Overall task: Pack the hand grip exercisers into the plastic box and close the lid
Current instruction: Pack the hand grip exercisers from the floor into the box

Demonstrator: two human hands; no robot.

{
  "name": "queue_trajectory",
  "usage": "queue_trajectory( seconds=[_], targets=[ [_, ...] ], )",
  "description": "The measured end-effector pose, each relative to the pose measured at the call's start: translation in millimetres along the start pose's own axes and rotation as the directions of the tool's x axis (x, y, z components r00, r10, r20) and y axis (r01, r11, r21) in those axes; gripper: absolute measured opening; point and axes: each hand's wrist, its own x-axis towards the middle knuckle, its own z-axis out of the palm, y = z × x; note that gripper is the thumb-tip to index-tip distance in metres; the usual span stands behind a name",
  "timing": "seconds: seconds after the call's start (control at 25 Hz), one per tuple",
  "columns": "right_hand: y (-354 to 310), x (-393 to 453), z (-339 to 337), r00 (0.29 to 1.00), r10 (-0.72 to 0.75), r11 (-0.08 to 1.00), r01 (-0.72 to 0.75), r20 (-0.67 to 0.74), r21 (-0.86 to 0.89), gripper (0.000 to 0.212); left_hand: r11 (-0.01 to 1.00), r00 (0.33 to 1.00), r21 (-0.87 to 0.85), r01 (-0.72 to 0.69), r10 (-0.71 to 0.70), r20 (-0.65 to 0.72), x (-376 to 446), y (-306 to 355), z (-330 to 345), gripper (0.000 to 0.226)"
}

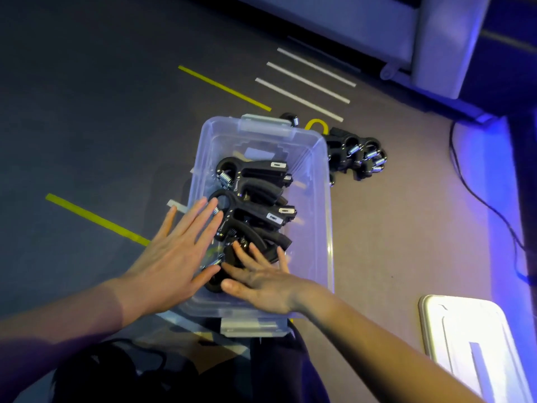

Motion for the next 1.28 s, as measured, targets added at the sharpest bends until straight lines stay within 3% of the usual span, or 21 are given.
queue_trajectory(
  seconds=[0.08,0.16,0.24,0.36,0.52,0.64,0.76,0.96,1.08,1.28],
  targets=[
    [5.4,-1.1,-1.6,0.998,-0.009,0.995,0.016,-0.061,0.102,0.061,1.000,1.000,-0.004,0.012,-0.012,-0.001,10.5,0.5,-3.6,0.077],
    [12.4,-2.4,-8.1,0.969,-0.024,0.979,0.073,-0.247,0.193,0.074,1.000,1.000,-0.010,0.010,-0.010,-0.026,28.0,-0.9,-7.9,0.079],
    [17.9,-7.8,-23.2,0.859,-0.051,0.962,0.180,-0.510,0.206,0.092,1.000,0.996,-0.021,0.010,-0.012,-0.092,50.1,-1.8,-13.0,0.078],
    [30.1,-19.1,-62.3,0.645,-0.048,0.964,0.230,-0.763,0.133,0.081,0.998,0.983,-0.052,0.020,-0.029,-0.184,93.9,1.7,-24.9,0.076],
    [61.9,-13.3,-112.8,0.404,-0.022,0.980,0.188,-0.914,0.060,0.057,0.995,0.976,-0.103,-0.005,-0.017,-0.217,151.3,4.2,-41.2,0.069],
    [103.0,15.7,-146.9,0.333,0.129,0.949,0.233,-0.934,0.214,0.055,0.989,0.980,-0.141,0.048,-0.074,-0.186,189.1,3.7,-46.8,0.068],
    [157.2,50.7,-176.5,0.383,0.275,0.942,0.073,-0.882,0.326,0.053,0.982,0.982,-0.143,0.120,-0.138,-0.128,221.0,3.6,-42.1,0.065],
    [215.0,89.6,-198.9,0.592,0.324,0.918,-0.384,-0.738,0.095,0.062,0.992,0.990,-0.061,0.114,-0.119,-0.075,240.2,2.7,-27.0,0.072],
    [220.7,100.0,-206.4,0.668,0.385,0.874,-0.485,-0.636,0.020,0.066,0.993,0.991,-0.065,0.096,-0.102,-0.089,243.5,2.4,-25.1,0.066],
    [215.7,109.3,-200.8,0.710,0.372,0.860,-0.507,-0.597,-0.067,0.067,0.994,0.988,-0.048,0.094,-0.099,-0.116,241.4,1.1,-17.7,0.063]
  ],
)
